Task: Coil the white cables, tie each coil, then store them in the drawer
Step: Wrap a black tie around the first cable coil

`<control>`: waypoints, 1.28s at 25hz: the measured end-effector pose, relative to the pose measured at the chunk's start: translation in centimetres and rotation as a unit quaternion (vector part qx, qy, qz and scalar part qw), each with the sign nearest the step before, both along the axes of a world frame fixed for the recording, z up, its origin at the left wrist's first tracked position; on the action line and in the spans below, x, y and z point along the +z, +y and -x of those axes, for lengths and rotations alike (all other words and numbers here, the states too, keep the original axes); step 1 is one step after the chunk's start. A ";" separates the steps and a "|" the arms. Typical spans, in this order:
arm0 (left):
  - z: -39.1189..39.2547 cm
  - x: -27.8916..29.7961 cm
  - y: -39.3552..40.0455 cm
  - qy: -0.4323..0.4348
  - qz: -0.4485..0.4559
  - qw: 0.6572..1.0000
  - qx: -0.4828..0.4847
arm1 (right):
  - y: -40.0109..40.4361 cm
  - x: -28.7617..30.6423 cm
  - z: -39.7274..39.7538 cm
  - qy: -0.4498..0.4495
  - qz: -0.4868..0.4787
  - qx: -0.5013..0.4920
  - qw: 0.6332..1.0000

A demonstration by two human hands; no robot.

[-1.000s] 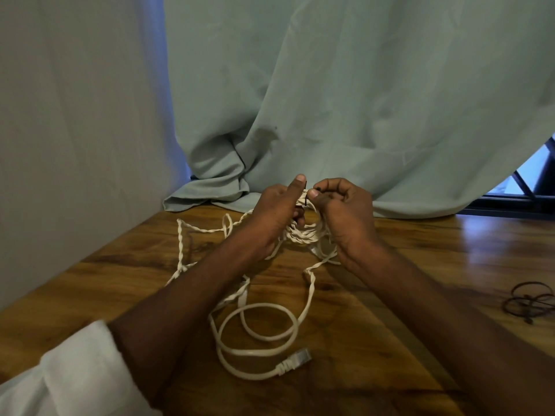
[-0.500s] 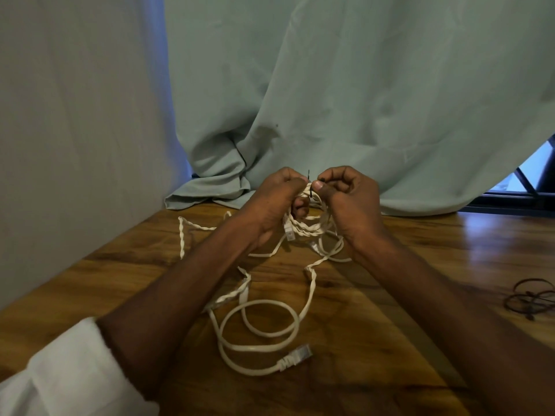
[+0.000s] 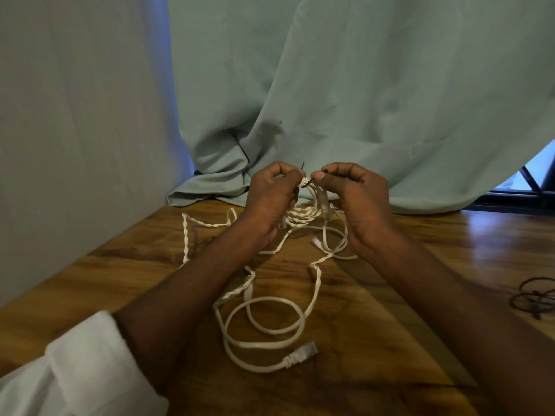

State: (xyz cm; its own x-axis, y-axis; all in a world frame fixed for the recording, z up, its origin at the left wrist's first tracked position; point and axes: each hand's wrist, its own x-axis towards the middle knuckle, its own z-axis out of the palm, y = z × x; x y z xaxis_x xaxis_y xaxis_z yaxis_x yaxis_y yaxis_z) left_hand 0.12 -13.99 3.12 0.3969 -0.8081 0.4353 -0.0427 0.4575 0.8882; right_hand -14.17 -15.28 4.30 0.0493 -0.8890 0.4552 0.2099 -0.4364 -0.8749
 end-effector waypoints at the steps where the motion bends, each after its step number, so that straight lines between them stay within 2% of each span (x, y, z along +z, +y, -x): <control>1: 0.2 -0.1 0.0 -0.011 -0.001 1.000 -0.005 | 0.1 0.1 0.2 -0.001 -0.005 0.005 1.000; 4: 0.6 -0.5 0.0 -0.025 -0.007 0.999 -0.028 | 0.4 0.1 0.3 0.014 0.020 0.014 1.000; 9: 0.7 -0.5 0.0 -0.003 -0.005 0.999 -0.039 | 0.2 0.3 0.3 0.022 0.008 -0.006 1.000; 13: 1.0 -0.7 0.2 -0.043 0.016 0.999 -0.011 | 0.6 0.2 0.2 -0.039 -0.059 0.009 0.997; 18: 0.9 -0.6 0.3 -0.074 0.025 0.997 0.020 | 0.6 0.3 0.1 -0.051 -0.082 0.012 0.995; 23: 0.9 -0.5 0.6 -0.100 0.016 0.995 0.009 | 1.2 0.5 0.1 -0.099 -0.149 0.043 0.983; 32: 0.3 -0.4 0.4 -0.163 0.012 0.987 0.006 | 0.8 0.3 0.1 -0.060 -0.136 0.040 0.988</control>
State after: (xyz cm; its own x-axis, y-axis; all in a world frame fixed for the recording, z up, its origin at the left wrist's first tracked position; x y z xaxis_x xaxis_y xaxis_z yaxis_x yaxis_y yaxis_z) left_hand -0.13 -13.57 2.71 0.2421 -0.7918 0.5607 -0.3292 0.4766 0.8152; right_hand -14.30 -14.51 4.59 0.0839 -0.9747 0.2070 0.3439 -0.1666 -0.9241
